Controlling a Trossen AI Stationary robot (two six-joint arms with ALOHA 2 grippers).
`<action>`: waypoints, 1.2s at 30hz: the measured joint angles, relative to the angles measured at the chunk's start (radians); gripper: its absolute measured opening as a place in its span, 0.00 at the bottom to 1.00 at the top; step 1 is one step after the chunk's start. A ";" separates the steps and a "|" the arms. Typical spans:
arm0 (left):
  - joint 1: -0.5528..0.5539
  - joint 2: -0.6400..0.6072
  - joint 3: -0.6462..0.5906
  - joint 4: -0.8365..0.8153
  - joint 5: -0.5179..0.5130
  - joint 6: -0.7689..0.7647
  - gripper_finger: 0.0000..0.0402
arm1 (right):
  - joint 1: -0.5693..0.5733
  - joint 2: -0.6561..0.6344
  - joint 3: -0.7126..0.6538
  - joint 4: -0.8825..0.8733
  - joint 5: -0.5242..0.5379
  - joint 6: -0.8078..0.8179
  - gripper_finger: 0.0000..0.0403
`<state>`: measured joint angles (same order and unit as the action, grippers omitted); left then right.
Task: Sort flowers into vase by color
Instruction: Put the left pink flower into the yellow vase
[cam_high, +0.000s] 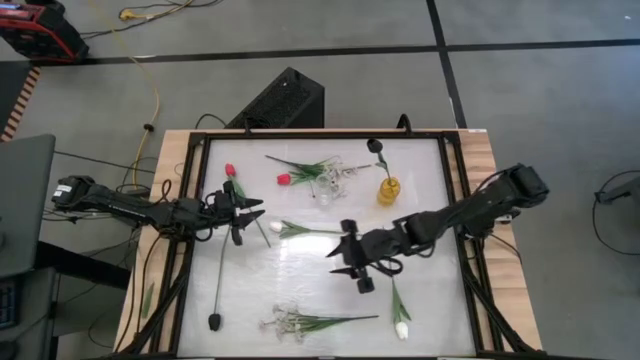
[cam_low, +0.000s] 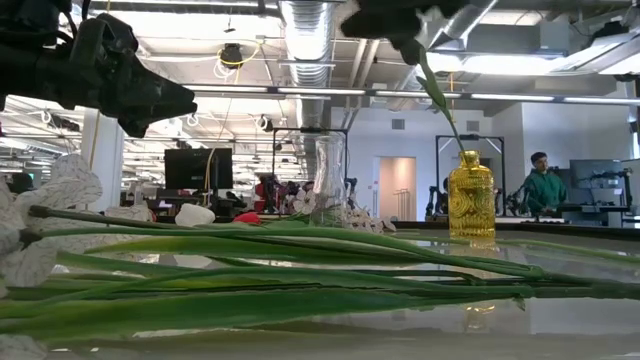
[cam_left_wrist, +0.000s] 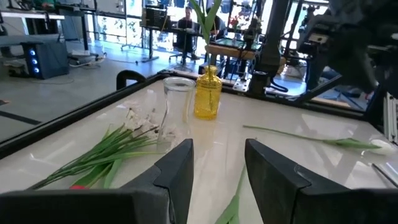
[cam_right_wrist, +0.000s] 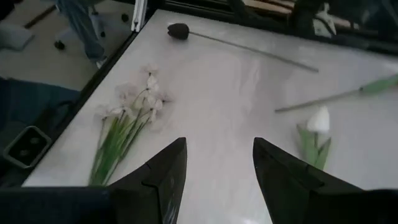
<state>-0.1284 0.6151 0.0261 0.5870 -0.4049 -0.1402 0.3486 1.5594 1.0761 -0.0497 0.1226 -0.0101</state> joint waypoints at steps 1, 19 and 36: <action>0.000 0.000 0.000 -0.002 0.000 0.000 0.33 | -0.006 0.018 0.024 0.002 0.000 -0.023 0.52; 0.000 -0.001 0.000 -0.167 -0.551 -0.092 0.33 | -0.288 0.584 0.585 0.030 -0.056 0.231 0.52; 0.001 0.000 0.000 -0.244 -0.818 -0.096 0.33 | -0.376 1.091 1.275 -0.294 -0.044 0.381 0.52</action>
<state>-0.1279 0.6147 0.0261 0.3434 -1.2227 -0.2358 -0.0277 2.6506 2.3516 -0.3439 0.0785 0.3712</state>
